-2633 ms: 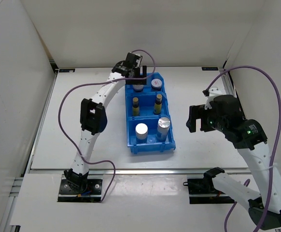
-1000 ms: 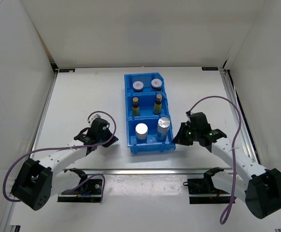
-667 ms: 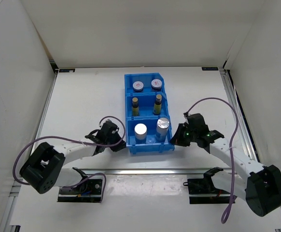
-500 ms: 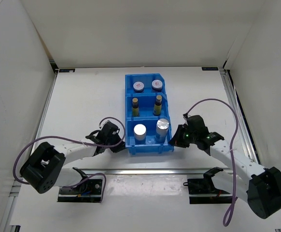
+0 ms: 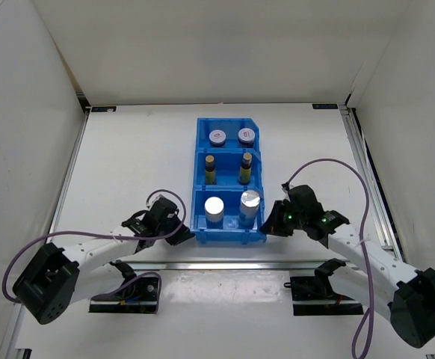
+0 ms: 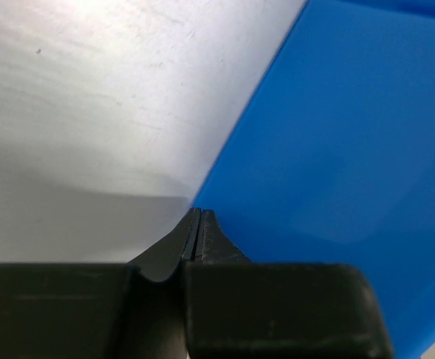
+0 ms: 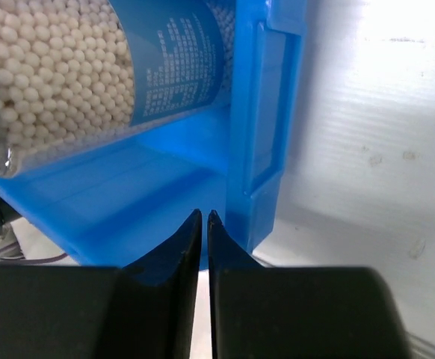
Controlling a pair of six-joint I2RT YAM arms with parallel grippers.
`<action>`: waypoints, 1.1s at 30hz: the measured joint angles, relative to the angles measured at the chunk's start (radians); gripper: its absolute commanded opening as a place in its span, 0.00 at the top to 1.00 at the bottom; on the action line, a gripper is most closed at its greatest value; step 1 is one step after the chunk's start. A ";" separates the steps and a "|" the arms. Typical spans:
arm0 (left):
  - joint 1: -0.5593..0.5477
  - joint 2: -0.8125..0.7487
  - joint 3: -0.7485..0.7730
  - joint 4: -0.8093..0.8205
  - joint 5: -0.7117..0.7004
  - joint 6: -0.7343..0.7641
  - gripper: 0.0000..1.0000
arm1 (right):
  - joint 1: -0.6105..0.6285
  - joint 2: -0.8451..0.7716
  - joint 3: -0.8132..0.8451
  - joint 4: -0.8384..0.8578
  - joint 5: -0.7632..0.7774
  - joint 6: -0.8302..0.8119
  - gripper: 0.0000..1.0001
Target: Organize the condiment bottles
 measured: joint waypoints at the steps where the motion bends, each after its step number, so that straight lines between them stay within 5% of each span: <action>1: -0.001 -0.008 -0.002 -0.010 0.000 -0.005 0.89 | 0.001 -0.013 0.000 -0.012 0.002 0.002 0.77; 3: -0.003 -0.019 -0.002 -0.026 -0.001 -0.010 0.89 | 0.003 -0.036 -0.001 -0.035 0.013 0.008 0.47; 4: -0.003 -0.026 -0.002 -0.034 -0.001 -0.013 0.89 | 0.003 -0.046 -0.001 -0.047 0.019 0.006 0.40; 9: -0.019 -0.115 0.014 -0.133 -0.023 -0.008 0.86 | 0.012 -0.091 0.067 -0.169 0.075 -0.008 0.17; 13: -0.025 -0.220 0.077 -0.228 -0.076 0.028 0.67 | 0.012 -0.111 0.169 -0.312 0.166 -0.044 0.04; 14: -0.025 -0.251 0.100 -0.254 -0.095 0.040 0.50 | 0.012 -0.116 0.206 -0.346 0.192 -0.056 0.02; 18: -0.024 -0.329 0.184 -0.388 -0.185 0.105 0.17 | 0.012 -0.131 0.350 -0.436 0.306 -0.111 0.00; 24: -0.023 -0.393 0.443 -0.592 -0.382 0.266 0.00 | 0.012 -0.133 0.527 -0.546 0.488 -0.188 0.00; 33: -0.004 -0.459 0.670 -0.703 -0.745 0.563 0.00 | 0.012 -0.108 0.573 -0.659 0.658 -0.270 0.00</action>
